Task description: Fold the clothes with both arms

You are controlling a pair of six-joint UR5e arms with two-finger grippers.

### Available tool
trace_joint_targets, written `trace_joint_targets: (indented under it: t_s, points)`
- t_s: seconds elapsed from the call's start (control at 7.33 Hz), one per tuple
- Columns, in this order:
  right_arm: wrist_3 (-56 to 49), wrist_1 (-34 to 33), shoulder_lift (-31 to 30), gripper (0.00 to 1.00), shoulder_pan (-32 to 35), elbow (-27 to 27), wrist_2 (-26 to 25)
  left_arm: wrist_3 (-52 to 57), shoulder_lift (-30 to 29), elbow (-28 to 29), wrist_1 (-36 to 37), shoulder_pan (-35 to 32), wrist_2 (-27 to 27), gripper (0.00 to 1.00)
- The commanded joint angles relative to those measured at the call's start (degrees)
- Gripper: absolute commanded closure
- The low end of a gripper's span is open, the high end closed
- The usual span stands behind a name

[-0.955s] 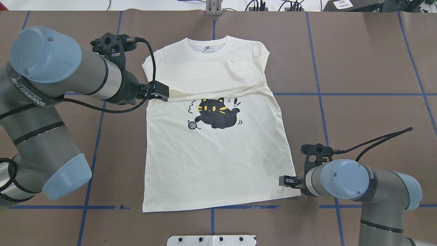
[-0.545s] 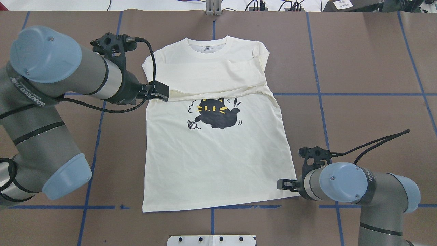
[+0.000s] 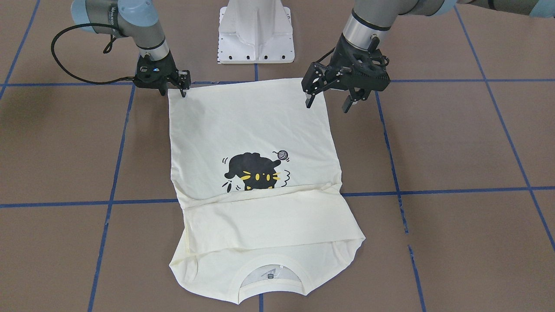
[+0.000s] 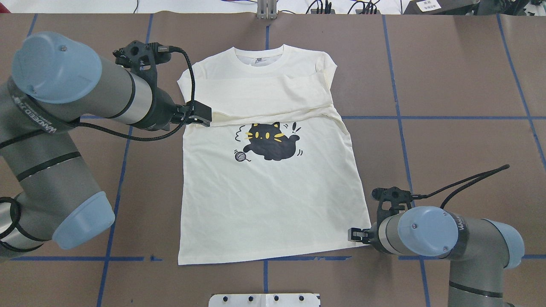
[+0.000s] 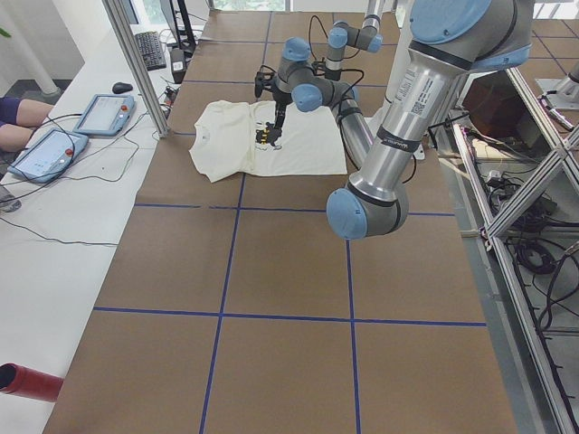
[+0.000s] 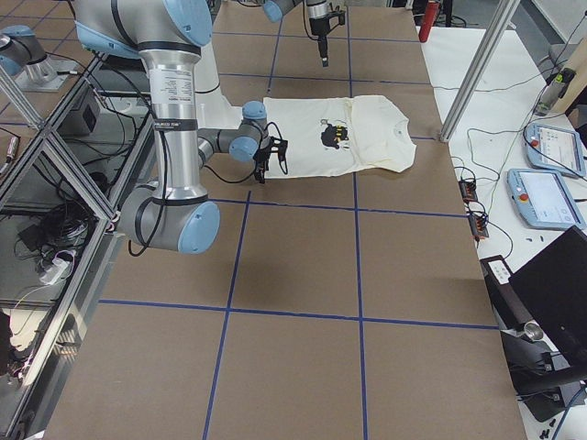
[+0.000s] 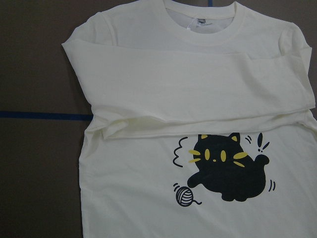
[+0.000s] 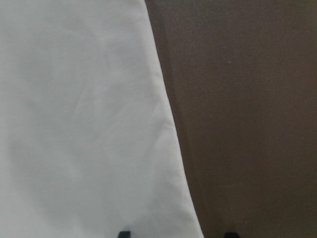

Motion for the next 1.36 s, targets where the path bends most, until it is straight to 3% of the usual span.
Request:
trace_joint_targets:
  t_s: [0.0,0.82,1.23]
  points:
    - [-0.03,-0.02,-0.05,0.52,0.05,0.45,0.55,-0.03,0.06,0.00,0.00,0.00,0.00,0.00]
    - [-0.03,-0.10,0.04,0.50,0.23,1.51,0.99,0.06,0.06,0.00,0.00,0.00,0.09,0.00]
    - [-0.03,-0.10,0.04,0.63,0.23,1.51,0.99,0.06,-0.03,0.00,-0.09,0.00,0.09,0.00]
